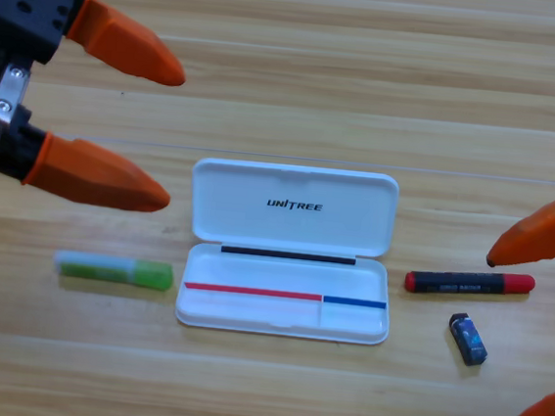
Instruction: Clean up eraser and pencils
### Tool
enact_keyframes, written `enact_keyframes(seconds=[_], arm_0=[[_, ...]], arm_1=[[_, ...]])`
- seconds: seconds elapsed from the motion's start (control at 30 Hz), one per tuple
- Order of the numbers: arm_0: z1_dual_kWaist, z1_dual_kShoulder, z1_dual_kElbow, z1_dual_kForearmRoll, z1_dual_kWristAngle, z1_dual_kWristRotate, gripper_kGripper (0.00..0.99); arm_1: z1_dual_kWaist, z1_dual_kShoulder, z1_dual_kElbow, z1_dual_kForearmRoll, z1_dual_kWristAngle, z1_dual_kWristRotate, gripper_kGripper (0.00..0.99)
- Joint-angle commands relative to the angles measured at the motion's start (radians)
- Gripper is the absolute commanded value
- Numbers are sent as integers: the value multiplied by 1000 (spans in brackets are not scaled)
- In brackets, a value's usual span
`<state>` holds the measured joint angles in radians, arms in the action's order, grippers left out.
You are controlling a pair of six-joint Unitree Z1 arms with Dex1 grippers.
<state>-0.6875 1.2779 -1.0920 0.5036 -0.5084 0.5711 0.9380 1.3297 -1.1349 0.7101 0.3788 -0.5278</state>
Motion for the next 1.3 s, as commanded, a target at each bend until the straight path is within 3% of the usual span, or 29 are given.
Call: enact_keyframes(seconds=[0.03, 0.27, 0.4, 0.57, 0.73, 0.87, 0.93, 1.17, 1.3], arm_0=[[-26, -22, 29, 10, 21, 9, 962], [-52, -43, 32, 6, 64, 26, 962], [-64, -40, 44, -2, 80, 38, 963], [-79, -28, 37, -5, 156, 26, 963], [-79, -3, 11, 1, 215, -56, 960], [-76, 21, -5, 10, 249, -60, 960], [-41, 34, -5, 19, 254, 3, 960], [172, 35, -9, 30, 264, 291, 960], [289, 78, -40, 70, 269, 423, 960]], arm_1=[[30, 26, 7, 12, -1, 0, 988], [24, -27, 10, 34, -5, 32, 989], [-27, -70, 7, 97, -29, 112, 989], [-47, -61, 0, 187, -219, 242, 989], [-59, 26, 23, 192, -317, 376, 986], [-73, 143, -6, 192, -460, 551, 986], [-77, 204, -23, 190, -495, 615, 986], [-80, 325, -3, 103, -443, 654, 988], [-91, 398, -29, 80, -475, 701, 988]])
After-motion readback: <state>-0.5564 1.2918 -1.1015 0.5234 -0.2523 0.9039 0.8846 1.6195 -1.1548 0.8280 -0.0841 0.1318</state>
